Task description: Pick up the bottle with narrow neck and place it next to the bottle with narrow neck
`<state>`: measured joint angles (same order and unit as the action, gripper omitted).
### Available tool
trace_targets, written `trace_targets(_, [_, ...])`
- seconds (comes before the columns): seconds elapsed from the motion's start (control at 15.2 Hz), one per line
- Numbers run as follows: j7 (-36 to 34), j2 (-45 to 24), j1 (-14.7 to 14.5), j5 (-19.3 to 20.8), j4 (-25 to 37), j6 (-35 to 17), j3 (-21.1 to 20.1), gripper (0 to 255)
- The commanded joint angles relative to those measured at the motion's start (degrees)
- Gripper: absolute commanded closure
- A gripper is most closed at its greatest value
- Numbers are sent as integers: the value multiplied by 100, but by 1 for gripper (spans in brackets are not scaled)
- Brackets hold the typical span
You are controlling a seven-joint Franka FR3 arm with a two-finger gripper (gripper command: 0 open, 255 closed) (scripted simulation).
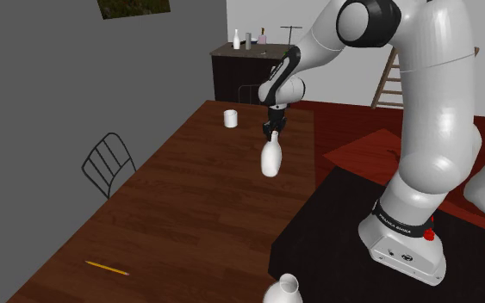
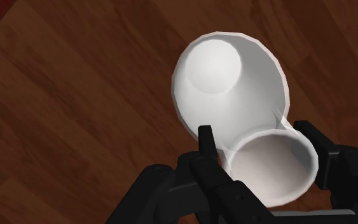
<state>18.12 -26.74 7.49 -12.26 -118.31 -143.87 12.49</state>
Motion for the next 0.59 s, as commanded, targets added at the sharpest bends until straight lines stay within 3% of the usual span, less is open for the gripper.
trace_targets(0.0, [-18, 60, -13, 24, -11, 56, 17, 255])
trace_targets(0.53, [-161, 535, -100, 222, -2, 526, 138, 255])
